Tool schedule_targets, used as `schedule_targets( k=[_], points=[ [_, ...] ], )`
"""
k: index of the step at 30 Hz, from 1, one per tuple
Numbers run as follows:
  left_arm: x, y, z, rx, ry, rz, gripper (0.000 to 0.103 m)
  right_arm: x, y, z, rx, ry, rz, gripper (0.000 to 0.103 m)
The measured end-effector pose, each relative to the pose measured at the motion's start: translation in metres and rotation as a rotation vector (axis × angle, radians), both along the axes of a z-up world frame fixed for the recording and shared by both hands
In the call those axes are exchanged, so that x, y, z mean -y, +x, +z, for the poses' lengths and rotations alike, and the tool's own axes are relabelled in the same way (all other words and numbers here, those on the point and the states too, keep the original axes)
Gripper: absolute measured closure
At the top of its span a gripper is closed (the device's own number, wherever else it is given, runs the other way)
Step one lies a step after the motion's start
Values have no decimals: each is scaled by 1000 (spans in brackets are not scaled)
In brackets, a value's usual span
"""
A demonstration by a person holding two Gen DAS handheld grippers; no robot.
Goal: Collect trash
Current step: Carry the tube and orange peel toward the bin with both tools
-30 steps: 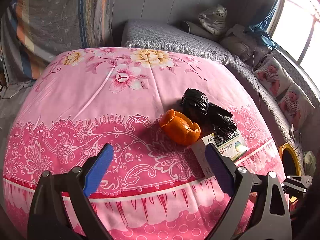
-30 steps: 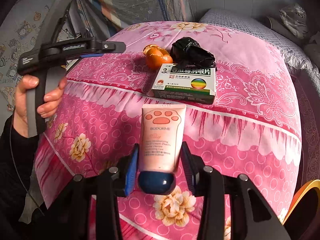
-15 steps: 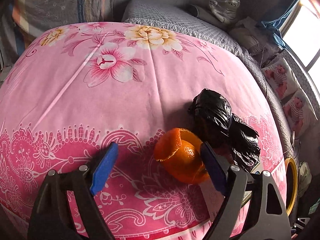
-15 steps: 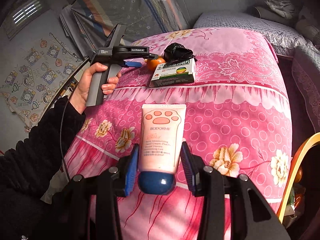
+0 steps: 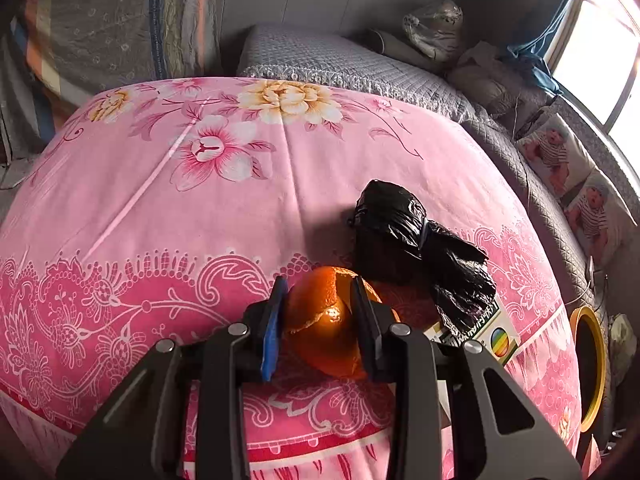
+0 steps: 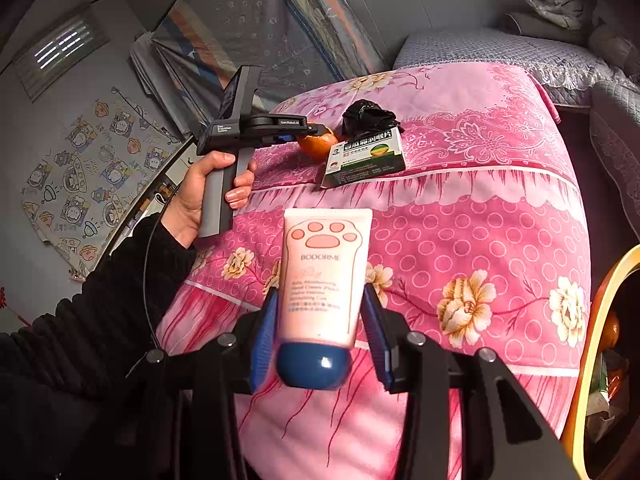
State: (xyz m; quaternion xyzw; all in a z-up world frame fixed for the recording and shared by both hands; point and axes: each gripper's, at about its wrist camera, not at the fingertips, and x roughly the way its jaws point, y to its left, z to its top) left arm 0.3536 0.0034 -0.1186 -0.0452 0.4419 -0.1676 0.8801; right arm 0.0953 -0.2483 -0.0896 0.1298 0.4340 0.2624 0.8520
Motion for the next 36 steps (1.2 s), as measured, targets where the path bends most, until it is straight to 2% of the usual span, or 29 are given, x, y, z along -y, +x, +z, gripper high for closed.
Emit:
schedule_targets(
  k=[5, 11, 15, 21, 27, 36],
  points=[
    [-31, -39, 24, 73, -20, 18, 73, -1, -8, 1, 6, 27, 8, 64],
    [-69, -111, 47, 185, -13, 41, 73, -5, -14, -3, -9, 65, 6, 64],
    [-92, -153, 47, 203, -38, 62, 73, -3, -16, -8, -18, 76, -21, 64],
    [-113, -201, 34, 196, -99, 95, 73, -2, -15, -14, -41, 80, -47, 64],
    [-92, -222, 38, 221, -85, 55, 73, -2, -11, -16, -46, 71, -55, 64],
    [3, -230, 67, 287, -4, -129, 73, 30, -8, -11, -21, 76, -127, 64]
  ],
)
